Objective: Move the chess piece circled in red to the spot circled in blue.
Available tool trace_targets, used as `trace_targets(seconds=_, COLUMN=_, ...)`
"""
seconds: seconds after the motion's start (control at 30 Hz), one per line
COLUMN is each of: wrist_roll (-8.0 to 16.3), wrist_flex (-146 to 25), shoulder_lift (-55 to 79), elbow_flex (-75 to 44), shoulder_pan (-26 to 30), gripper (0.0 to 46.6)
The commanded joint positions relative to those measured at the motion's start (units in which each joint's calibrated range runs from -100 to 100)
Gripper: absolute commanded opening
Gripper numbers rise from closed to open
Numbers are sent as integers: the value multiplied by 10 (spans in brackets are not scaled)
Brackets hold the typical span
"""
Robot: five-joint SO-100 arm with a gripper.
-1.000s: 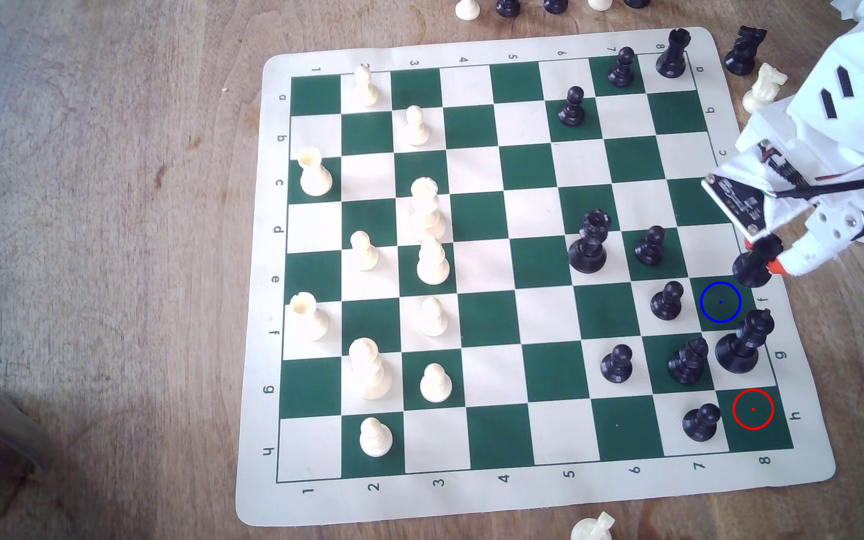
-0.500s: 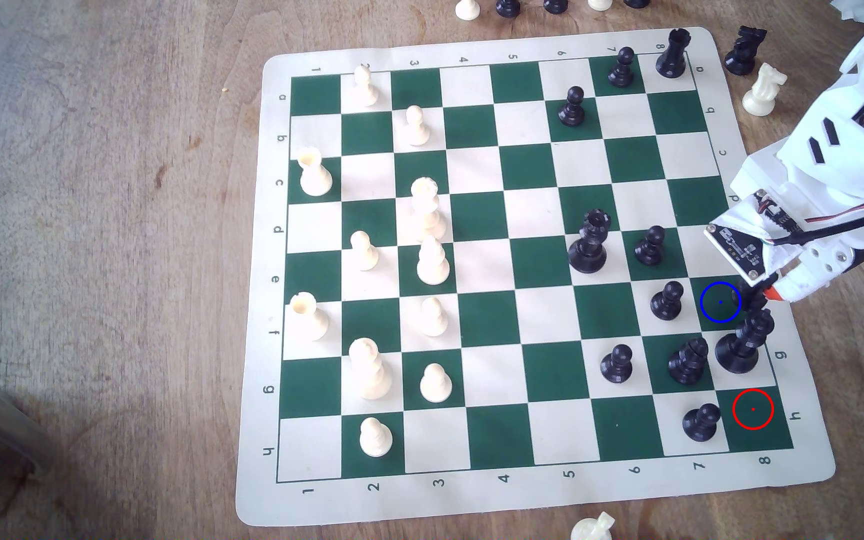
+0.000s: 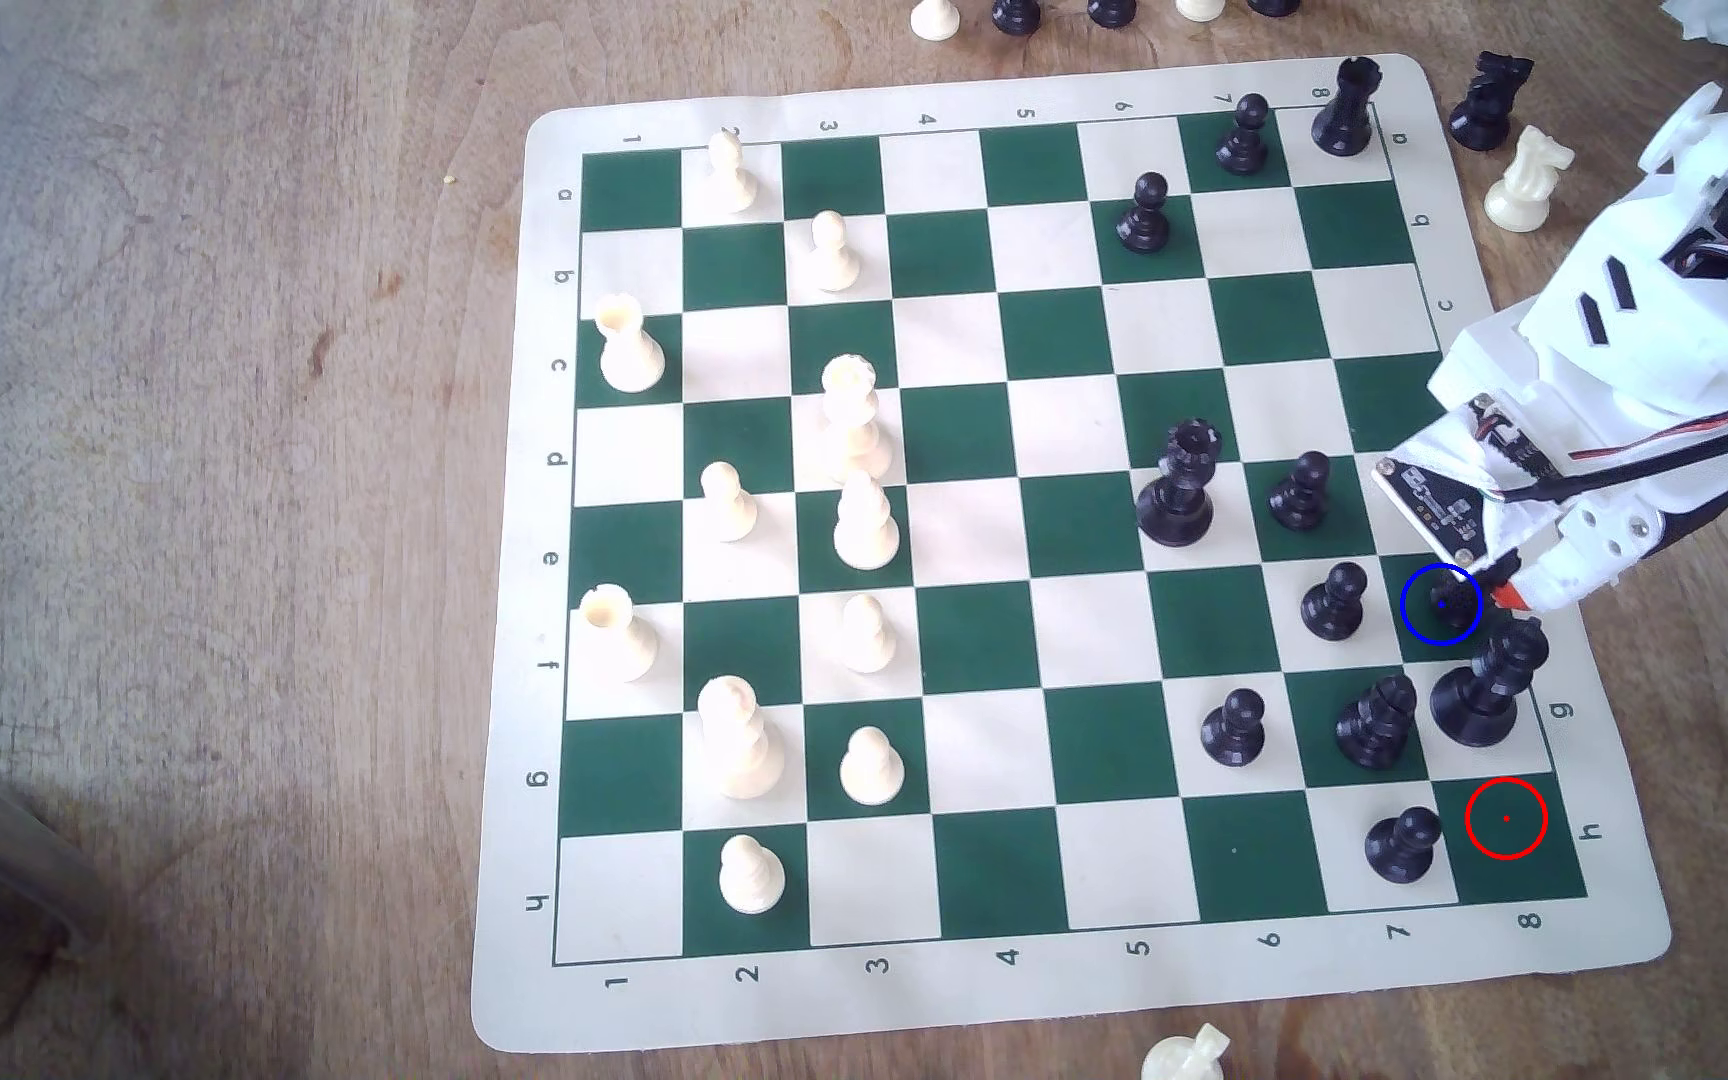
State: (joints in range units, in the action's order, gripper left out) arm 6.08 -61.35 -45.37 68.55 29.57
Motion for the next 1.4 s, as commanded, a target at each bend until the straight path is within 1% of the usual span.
trace_targets(seconds=0.0, wrist_roll=-3, wrist_flex=9, shoulder_lift=-1, elbow_flex=-6, shoulder_pan=-7, gripper=2)
trace_targets(seconds=0.23, wrist_roll=-7, wrist_flex=30, shoulder_lift=9, elbow_flex=14, shoulder_pan=-7, gripper=5)
trace_targets(seconds=0.3, wrist_roll=-7, wrist_flex=30, shoulder_lift=5, elbow_flex=15, shoulder_pan=-7, gripper=15)
trace_targets(seconds=0.33, wrist_roll=-5, wrist_flex=30, shoulder_lift=4, elbow_flex=15, shoulder_pan=-7, gripper=36)
trace_targets(seconds=0.43, wrist_roll=1, wrist_flex=33, shoulder_lift=-8, elbow_flex=32, shoulder_pan=-11, gripper=158)
trace_targets(seconds=0.5, wrist_roll=1, wrist_flex=33, shoulder_lift=-15, elbow_flex=37, shoulder_pan=-11, gripper=182)
trace_targets(seconds=0.57, wrist_roll=1, wrist_flex=30, shoulder_lift=-22, elbow_flex=39, shoulder_pan=-10, gripper=193)
trace_targets(seconds=0.83, wrist_roll=-3, wrist_flex=-36, shoulder_lift=-75, elbow_flex=17, shoulder_pan=-22, gripper=180)
trace_targets(seconds=0.97, wrist_roll=-14, wrist_flex=-73, shoulder_lift=-113, elbow_flex=12, shoulder_pan=-41, gripper=177)
trace_targets(seconds=1.07, wrist_roll=-23, wrist_flex=-94, shoulder_lift=-152, elbow_flex=18, shoulder_pan=-72, gripper=179)
trace_targets(seconds=1.13, wrist_roll=-30, wrist_flex=-100, shoulder_lift=-180, elbow_flex=25, shoulder_pan=-103, gripper=181)
trace_targets(seconds=1.17, wrist_roll=-34, wrist_flex=-86, shoulder_lift=-224, elbow_flex=45, shoulder_pan=-143, gripper=182)
trace_targets(seconds=1.23, wrist_roll=-44, wrist_flex=-70, shoulder_lift=-265, elbow_flex=69, shoulder_pan=-180, gripper=183)
trace_targets(seconds=1.27, wrist_roll=-51, wrist_flex=-64, shoulder_lift=-289, elbow_flex=82, shoulder_pan=-195, gripper=178)
trace_targets(seconds=1.3, wrist_roll=-61, wrist_flex=-51, shoulder_lift=-325, elbow_flex=107, shoulder_pan=-215, gripper=158)
trace_targets(seconds=1.37, wrist_roll=-57, wrist_flex=-20, shoulder_lift=-353, elbow_flex=133, shoulder_pan=-226, gripper=91)
